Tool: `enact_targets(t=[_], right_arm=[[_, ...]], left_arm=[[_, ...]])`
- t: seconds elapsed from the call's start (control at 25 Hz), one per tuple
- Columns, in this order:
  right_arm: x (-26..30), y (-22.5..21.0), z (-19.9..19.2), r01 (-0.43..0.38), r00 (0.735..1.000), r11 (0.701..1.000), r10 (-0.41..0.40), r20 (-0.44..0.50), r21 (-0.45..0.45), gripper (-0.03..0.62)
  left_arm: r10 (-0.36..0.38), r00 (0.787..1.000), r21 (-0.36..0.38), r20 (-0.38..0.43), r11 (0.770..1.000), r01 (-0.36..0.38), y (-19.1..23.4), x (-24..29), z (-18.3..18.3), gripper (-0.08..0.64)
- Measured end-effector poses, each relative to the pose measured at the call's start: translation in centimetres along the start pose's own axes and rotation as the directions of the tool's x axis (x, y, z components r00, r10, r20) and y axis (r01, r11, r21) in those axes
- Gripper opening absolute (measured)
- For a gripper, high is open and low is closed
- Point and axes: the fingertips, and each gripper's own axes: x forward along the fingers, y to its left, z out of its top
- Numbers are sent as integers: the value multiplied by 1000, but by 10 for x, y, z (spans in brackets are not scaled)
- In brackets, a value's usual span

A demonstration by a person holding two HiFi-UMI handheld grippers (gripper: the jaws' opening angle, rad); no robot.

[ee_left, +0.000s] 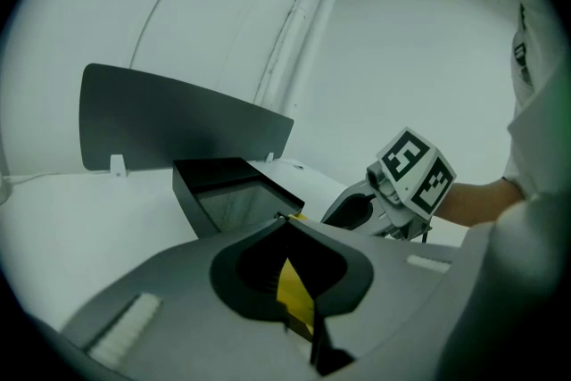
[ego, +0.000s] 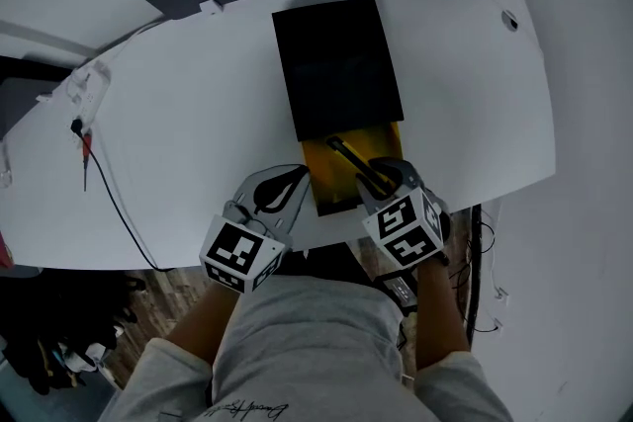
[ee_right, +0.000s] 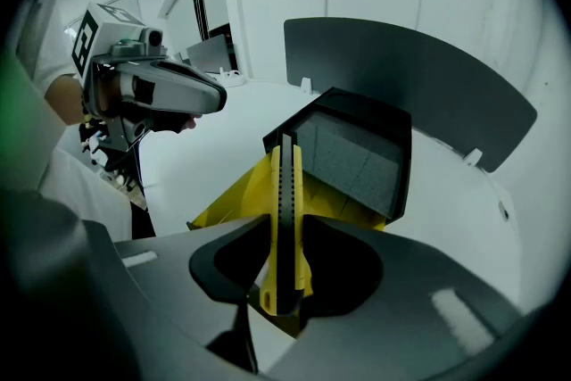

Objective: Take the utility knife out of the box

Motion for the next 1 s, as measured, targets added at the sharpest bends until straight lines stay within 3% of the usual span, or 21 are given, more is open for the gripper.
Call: enact_targets(t=[0.48,1.0], right_arm=[[-45,-2,18,20,990,997,-30,135,72,132],[-106,2,49,24,947,988,-71,313,152,132]], left_arm=[[1,999,44,48,999,-3,-14,-15,33,2],[11,993,107,120,994,-24,-27,-40,76,2]])
